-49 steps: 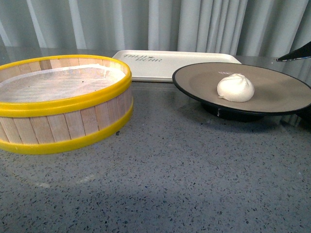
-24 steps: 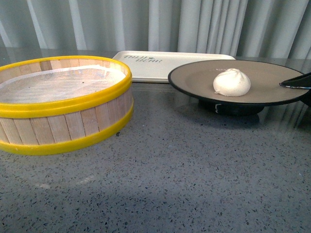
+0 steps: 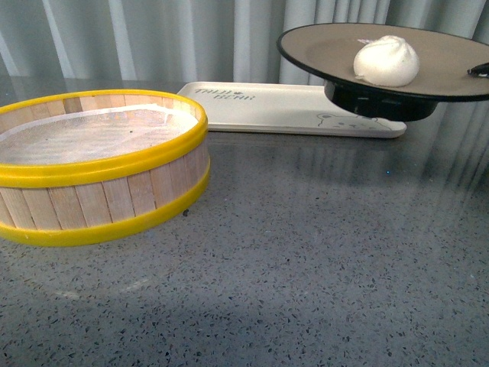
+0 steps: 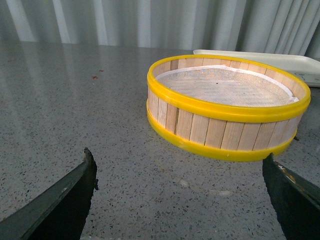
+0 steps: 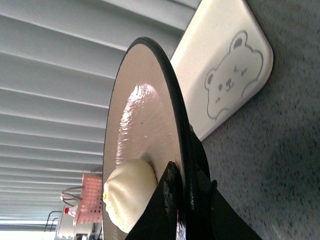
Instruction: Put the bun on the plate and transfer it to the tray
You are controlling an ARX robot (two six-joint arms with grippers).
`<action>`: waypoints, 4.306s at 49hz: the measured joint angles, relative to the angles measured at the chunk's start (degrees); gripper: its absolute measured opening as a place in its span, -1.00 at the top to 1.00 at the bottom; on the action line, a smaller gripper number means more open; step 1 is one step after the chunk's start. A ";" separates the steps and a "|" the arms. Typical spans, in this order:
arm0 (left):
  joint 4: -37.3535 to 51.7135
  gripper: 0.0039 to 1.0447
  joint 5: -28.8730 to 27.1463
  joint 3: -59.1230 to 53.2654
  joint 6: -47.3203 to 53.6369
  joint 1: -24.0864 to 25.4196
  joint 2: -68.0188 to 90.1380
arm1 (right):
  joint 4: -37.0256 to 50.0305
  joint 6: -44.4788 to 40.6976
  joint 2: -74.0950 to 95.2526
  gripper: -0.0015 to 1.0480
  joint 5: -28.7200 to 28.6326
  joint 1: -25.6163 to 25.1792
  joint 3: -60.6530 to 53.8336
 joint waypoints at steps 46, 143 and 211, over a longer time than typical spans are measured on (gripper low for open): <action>0.00 -0.88 0.00 0.00 0.00 0.00 0.00 | -32.79 -0.22 43.17 0.94 0.50 3.93 68.46; 0.00 -0.88 0.00 0.00 0.00 0.00 0.00 | -26.29 1.05 35.56 -0.86 1.68 1.66 49.11; 0.00 -0.88 0.00 0.00 0.00 0.00 0.00 | -25.22 -67.32 -74.79 0.97 28.15 1.97 -42.51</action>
